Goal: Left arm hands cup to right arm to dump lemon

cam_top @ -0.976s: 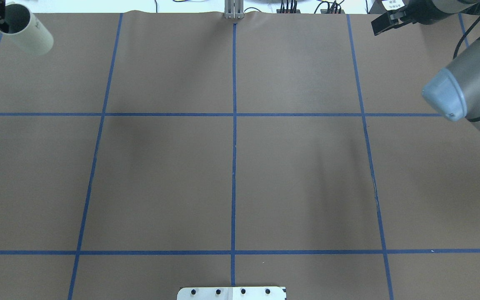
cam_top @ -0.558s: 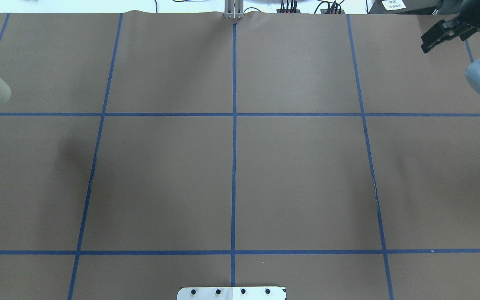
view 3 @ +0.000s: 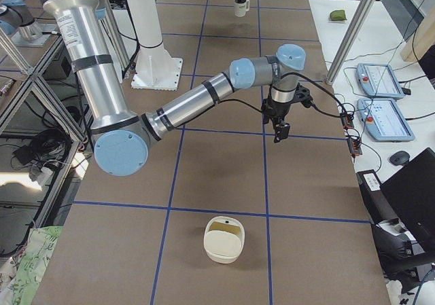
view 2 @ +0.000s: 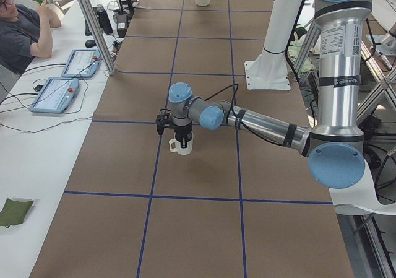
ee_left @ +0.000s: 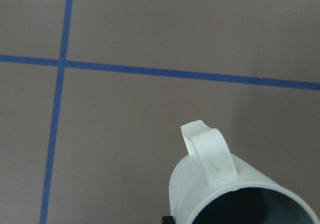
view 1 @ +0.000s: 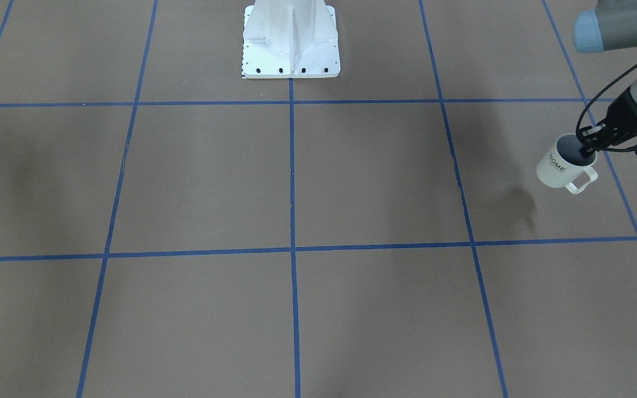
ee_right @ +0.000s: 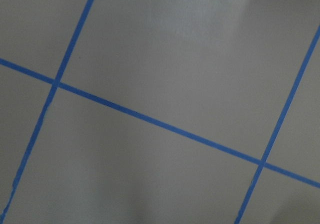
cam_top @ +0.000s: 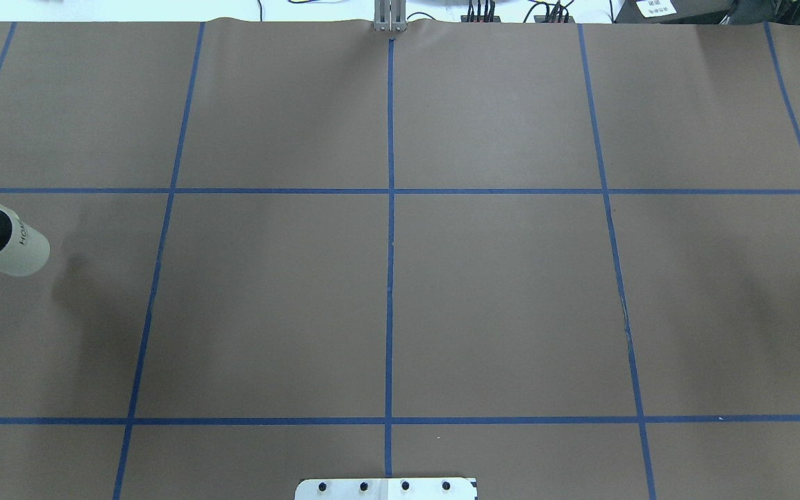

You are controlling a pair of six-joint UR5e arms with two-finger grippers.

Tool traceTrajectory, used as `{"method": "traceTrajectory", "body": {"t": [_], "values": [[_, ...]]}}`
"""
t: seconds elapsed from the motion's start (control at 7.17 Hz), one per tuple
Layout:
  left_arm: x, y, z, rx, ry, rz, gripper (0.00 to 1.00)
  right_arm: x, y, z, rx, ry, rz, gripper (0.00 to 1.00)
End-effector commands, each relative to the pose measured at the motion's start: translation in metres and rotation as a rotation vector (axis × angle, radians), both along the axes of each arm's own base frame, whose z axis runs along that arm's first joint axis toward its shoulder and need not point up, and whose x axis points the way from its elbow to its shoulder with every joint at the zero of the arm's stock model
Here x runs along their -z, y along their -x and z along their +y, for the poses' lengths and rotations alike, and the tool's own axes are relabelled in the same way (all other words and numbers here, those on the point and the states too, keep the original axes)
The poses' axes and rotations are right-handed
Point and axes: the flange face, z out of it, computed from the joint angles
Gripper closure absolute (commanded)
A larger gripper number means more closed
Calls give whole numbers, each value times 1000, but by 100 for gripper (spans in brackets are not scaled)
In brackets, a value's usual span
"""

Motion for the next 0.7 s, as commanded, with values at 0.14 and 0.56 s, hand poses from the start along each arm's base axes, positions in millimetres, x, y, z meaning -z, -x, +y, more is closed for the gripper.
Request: {"method": "traceTrajectory", "body": {"t": [0.14,0.56], "values": [[-23,-21,32,-45,28,-8,100,-34,-18,38,-12,34,63,0],[-22,-27,32,-64,9,3,0,-41,-19,40,-3,40,62,0]]}}
